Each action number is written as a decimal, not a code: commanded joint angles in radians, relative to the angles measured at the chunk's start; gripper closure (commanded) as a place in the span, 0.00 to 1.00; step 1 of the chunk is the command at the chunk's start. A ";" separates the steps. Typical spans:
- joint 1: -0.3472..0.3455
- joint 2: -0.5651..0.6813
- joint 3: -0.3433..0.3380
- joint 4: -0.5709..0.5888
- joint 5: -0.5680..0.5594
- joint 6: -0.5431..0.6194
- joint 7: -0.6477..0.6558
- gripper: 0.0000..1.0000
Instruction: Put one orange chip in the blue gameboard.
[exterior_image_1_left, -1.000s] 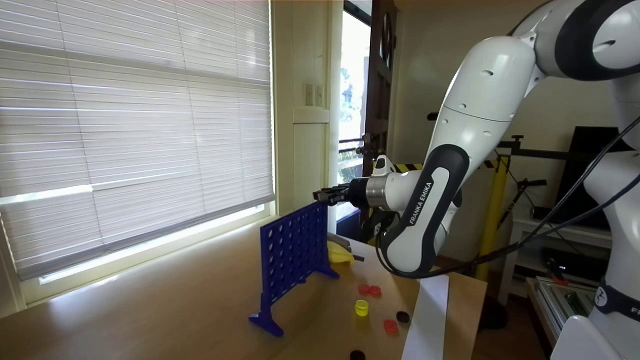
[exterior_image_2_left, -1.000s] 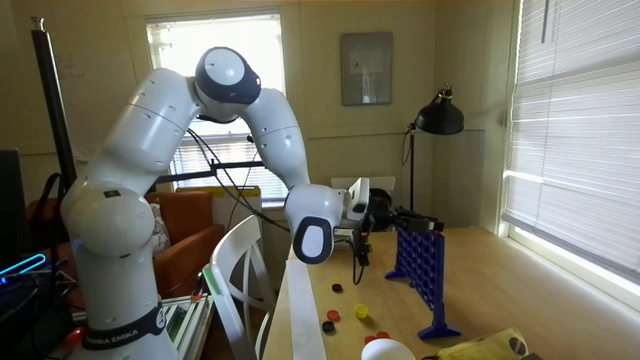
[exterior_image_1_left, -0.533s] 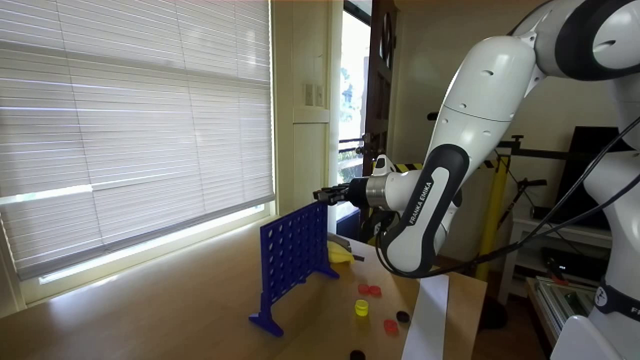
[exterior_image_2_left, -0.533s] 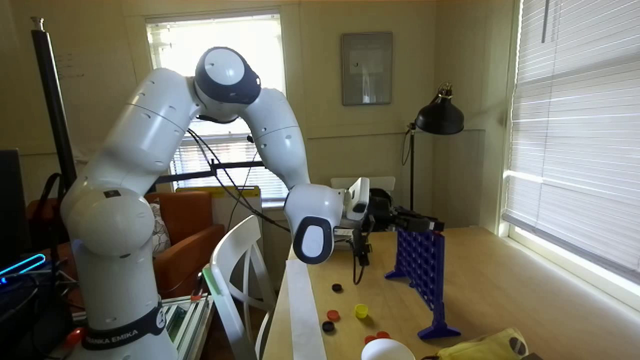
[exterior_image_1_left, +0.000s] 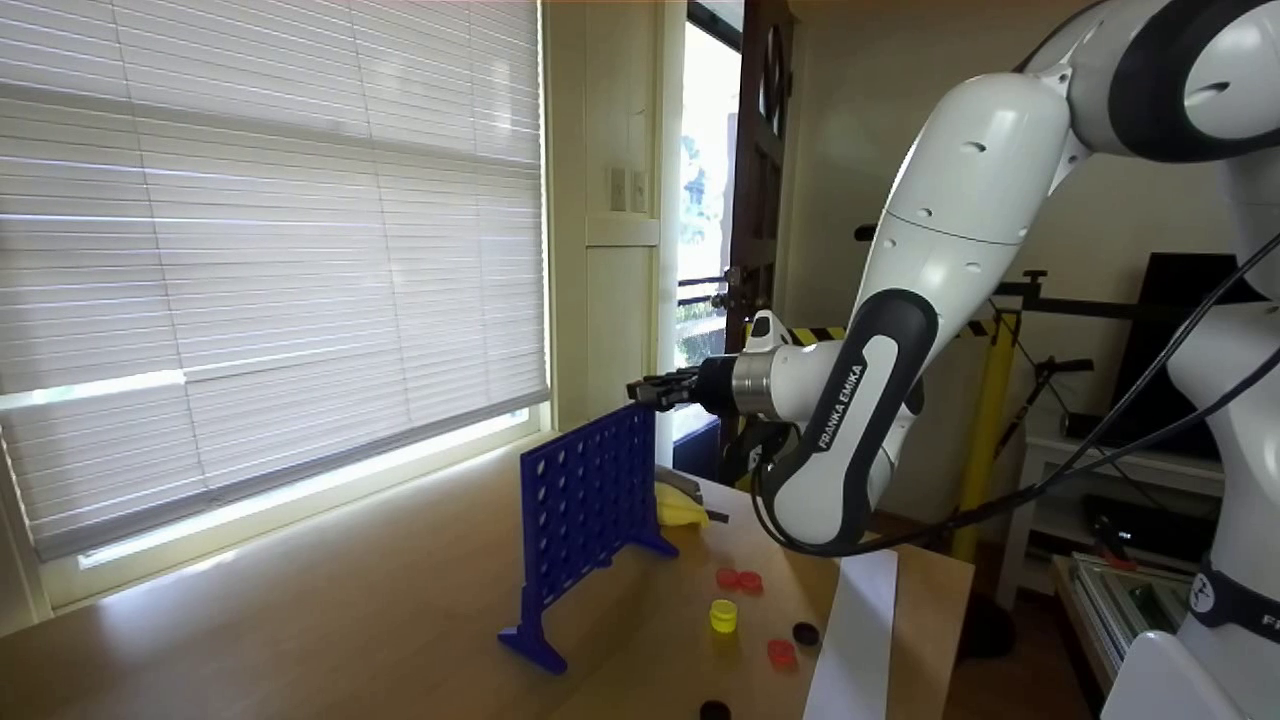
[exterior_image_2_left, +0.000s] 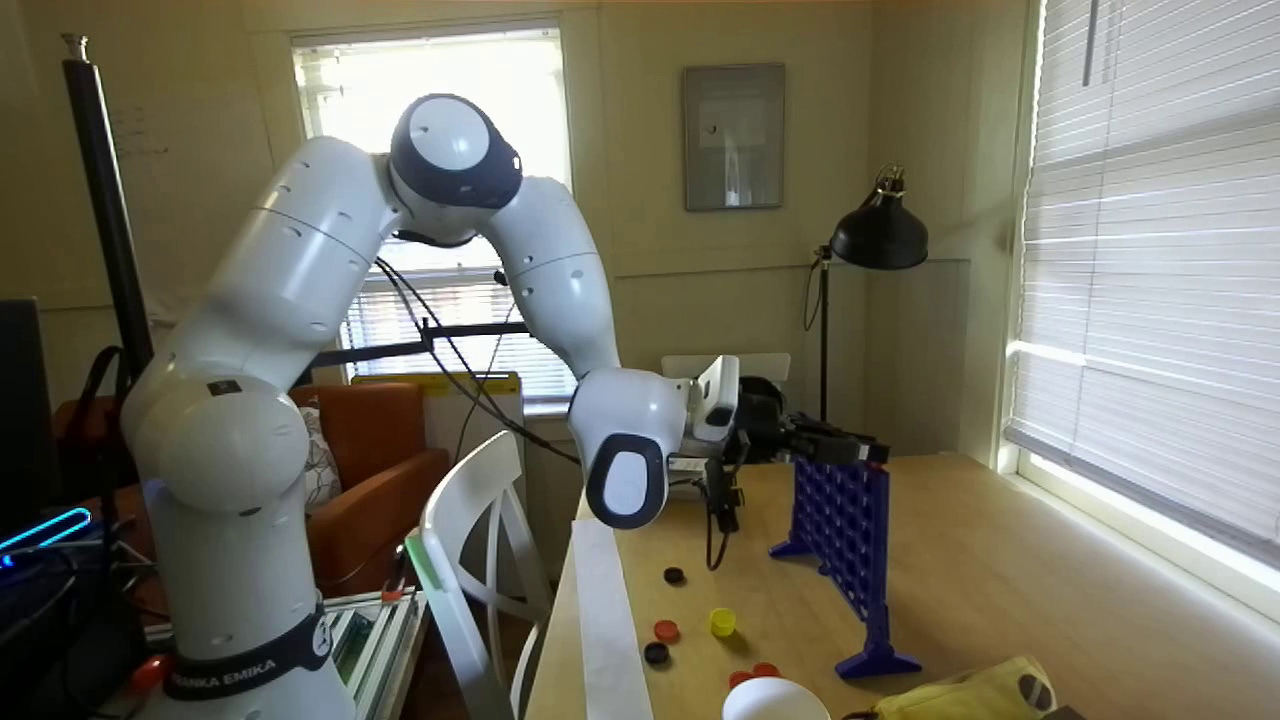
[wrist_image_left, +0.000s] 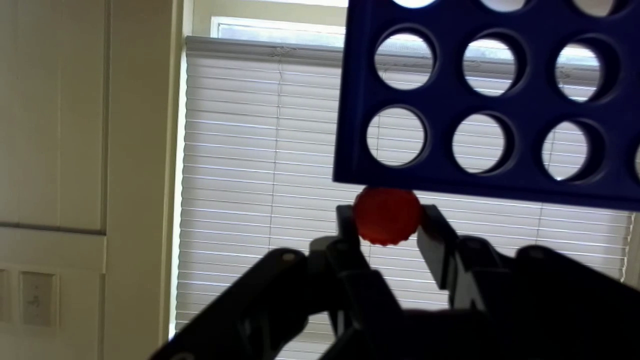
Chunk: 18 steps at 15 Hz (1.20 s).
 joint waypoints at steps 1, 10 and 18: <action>0.009 0.014 -0.008 -0.005 0.007 0.024 0.009 0.90; 0.016 0.004 -0.011 -0.025 0.003 0.025 0.012 0.01; 0.243 -0.154 -0.243 -0.076 -0.034 0.007 0.004 0.00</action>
